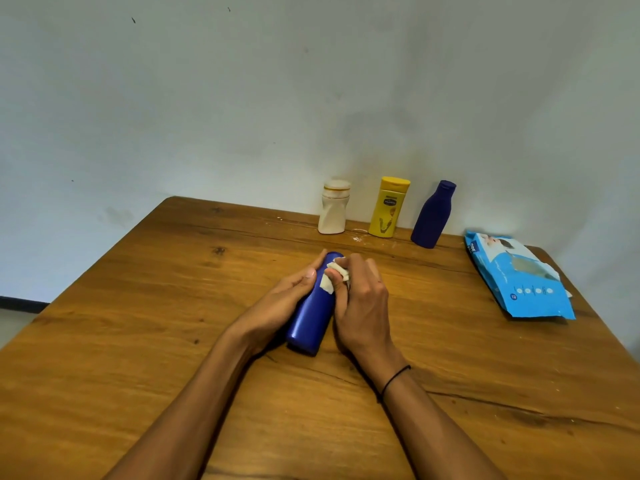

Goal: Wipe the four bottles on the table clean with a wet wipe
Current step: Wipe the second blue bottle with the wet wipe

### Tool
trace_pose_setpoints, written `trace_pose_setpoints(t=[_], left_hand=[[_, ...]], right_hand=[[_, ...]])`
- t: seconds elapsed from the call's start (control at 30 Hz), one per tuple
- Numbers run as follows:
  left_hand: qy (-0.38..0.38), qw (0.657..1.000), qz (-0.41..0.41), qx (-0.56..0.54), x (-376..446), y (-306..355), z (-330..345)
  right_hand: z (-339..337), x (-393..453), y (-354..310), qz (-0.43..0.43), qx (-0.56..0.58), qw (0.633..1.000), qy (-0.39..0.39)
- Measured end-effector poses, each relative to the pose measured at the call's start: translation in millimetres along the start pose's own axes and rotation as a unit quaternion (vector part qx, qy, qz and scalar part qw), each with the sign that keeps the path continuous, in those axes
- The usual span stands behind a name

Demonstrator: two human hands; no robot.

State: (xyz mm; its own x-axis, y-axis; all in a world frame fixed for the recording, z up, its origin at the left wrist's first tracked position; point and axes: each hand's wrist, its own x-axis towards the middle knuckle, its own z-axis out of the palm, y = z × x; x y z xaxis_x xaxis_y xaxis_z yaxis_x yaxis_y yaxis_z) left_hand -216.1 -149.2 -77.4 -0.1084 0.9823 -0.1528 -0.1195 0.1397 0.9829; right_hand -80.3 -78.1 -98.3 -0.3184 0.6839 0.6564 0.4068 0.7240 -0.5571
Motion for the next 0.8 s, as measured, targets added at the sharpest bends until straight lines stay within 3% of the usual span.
trace_pose_setpoints(t=[0.1, 0.2, 0.33, 0.53, 0.67, 0.8], left_hand=[[-0.013, 0.999, 0.02, -0.036, 0, -6, 4], [0.013, 0.989, 0.013, -0.149, 0, -8, 8], [0.038, 0.965, 0.006, -0.26, 8, -6, 0], [0.117, 0.957, 0.038, -0.264, 15, -5, -13], [0.108, 0.949, 0.023, -0.294, 13, -6, -18], [0.107, 0.957, 0.002, -0.269, 10, -3, -5]], right_hand=[[0, 0, -2, -0.01, 0.002, 1.0, 0.024], [-1, 1, -4, -0.054, 0.008, 0.998, 0.032], [-4, 1, -6, -0.179, 0.006, 0.982, -0.062], [-7, 0, -12, -0.294, -0.038, 0.943, -0.151], [-5, -3, -14, -0.311, -0.026, 0.935, -0.17], [-2, -6, -11, -0.261, -0.034, 0.96, -0.094]])
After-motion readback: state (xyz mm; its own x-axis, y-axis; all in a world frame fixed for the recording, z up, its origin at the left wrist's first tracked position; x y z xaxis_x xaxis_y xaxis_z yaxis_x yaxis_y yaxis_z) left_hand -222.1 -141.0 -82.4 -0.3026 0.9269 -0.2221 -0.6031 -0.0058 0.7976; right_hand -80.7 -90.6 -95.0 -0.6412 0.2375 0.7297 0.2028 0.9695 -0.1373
